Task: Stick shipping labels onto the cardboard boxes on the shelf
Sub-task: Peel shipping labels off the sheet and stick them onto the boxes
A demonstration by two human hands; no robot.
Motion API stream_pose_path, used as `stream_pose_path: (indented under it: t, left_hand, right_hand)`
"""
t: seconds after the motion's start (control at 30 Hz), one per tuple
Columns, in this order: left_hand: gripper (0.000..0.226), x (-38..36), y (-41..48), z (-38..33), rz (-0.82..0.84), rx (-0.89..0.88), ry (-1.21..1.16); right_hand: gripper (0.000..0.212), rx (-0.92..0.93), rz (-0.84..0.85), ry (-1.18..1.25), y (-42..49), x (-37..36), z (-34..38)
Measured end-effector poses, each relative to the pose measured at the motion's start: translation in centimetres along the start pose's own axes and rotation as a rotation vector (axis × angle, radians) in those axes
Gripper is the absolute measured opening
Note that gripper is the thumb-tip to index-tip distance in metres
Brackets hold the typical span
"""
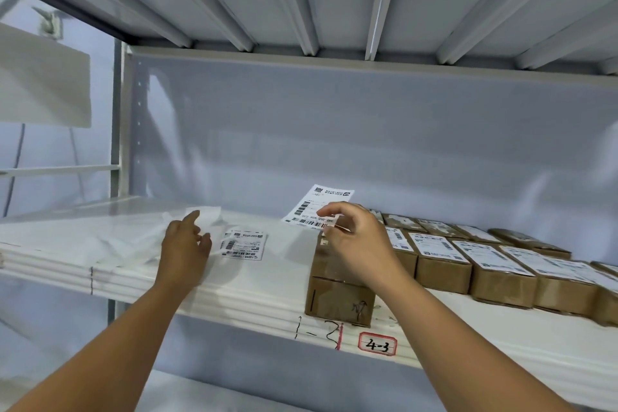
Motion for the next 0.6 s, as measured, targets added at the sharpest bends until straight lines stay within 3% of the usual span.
stream_pose_path:
  t: [0.1,0.23,0.33,0.43,0.6]
  left_hand:
    - [0.023,1.3,-1.1,-1.6,-0.140,-0.008,-0.084]
    - [0.018,0.4,-1.5,-8.0,-0.068,-0.051,-0.434]
    - [0.017,0.6,-1.8,-14.5,0.007,-0.310,-0.317]
    - [0.021,1.5,-1.9,-19.3,0.064,-0.473,-0.235]
    - [0.016,2.8,-1.1,-24.7,0.263,-0.475,-0.291]
  right_hand:
    - [0.042,-0.009,0.049,0.080,-0.4,0.5,-0.8]
    - [0.043,-0.064,0.032,0.148,-0.6,1.2,-1.7]
    - [0.037,-0.080,0.017,0.353,-0.6,2.3,-1.2]
    - [0.026,-0.141,0.073,0.719,-0.5,3.0,-0.6]
    - [0.040,-0.256,0.292,0.879,-0.3,3.5,0.3]
Point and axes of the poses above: each hand's wrist, its own y-axis towards the middle knuckle, its own x-axis out of the back of the hand, z = x × y, the point moved 7 cm from there along y, towards the middle knuckle, and after that the axes turned 12 degrees about -x, right-handed, at the moved point
